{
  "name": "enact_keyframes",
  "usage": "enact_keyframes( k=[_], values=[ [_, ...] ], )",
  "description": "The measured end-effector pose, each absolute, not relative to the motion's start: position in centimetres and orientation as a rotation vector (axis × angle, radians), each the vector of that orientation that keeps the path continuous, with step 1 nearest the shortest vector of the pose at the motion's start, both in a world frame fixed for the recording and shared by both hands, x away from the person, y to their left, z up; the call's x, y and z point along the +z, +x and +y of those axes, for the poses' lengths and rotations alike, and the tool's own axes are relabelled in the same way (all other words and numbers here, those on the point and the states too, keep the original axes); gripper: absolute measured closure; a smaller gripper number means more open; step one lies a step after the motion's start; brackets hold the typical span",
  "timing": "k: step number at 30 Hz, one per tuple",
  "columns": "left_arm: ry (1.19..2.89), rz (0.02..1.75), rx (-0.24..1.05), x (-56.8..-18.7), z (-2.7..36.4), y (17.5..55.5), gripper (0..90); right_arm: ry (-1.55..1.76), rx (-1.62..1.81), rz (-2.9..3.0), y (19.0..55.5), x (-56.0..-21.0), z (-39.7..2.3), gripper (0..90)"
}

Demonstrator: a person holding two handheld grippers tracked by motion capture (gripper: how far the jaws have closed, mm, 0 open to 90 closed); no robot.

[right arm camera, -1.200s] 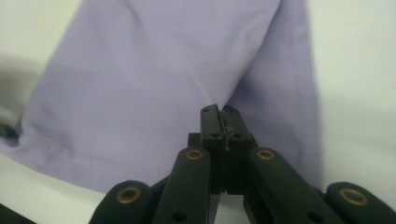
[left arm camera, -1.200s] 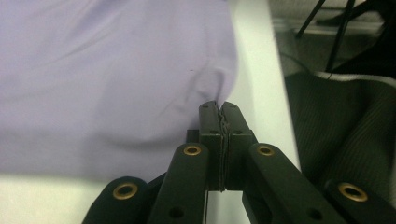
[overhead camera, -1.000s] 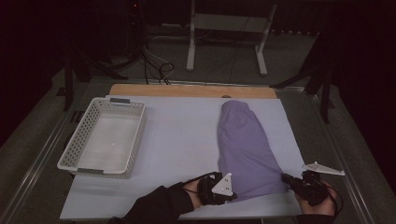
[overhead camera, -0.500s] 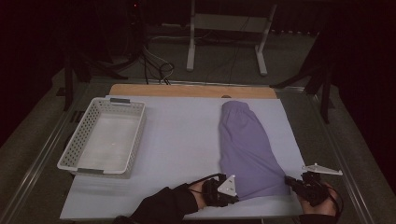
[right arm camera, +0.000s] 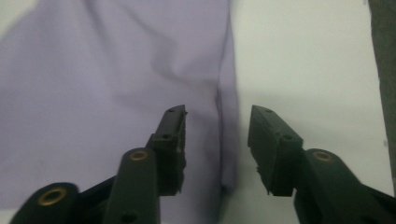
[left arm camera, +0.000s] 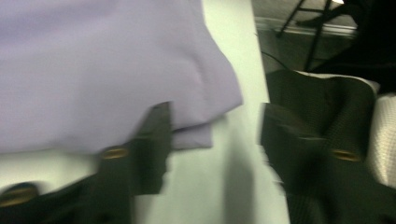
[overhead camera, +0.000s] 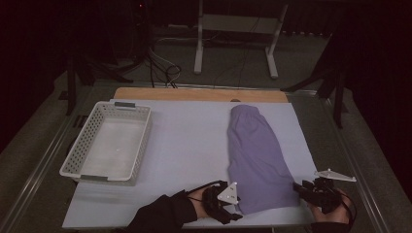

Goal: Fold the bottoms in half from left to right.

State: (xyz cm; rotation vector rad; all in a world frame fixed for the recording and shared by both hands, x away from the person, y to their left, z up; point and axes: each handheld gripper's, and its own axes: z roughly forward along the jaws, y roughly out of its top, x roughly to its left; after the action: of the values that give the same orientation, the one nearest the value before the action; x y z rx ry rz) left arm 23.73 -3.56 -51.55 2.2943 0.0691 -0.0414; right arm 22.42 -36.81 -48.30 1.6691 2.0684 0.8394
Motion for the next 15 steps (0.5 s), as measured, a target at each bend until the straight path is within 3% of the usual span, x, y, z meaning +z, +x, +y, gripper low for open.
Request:
enact_keyframes(
  k=[2,10,13,15],
  values=[
    [2.285,0.058,-0.028,-51.3,-3.3,23.9,39.5,1.656,0.874,2.059,22.8,-48.0,-36.6,47.5],
    [2.288,-0.006,-0.012,-51.8,-5.0,23.7,28.5,1.550,0.991,2.066,26.7,-47.5,-35.5,38.3],
    [2.306,-0.038,-0.010,-52.3,-5.5,23.8,29.0,1.533,1.025,2.082,28.8,-48.3,-35.1,35.8],
    [2.323,-0.043,-0.024,-52.6,-5.5,24.2,34.3,1.530,0.997,2.089,30.0,-48.9,-35.0,37.2]
  ],
)
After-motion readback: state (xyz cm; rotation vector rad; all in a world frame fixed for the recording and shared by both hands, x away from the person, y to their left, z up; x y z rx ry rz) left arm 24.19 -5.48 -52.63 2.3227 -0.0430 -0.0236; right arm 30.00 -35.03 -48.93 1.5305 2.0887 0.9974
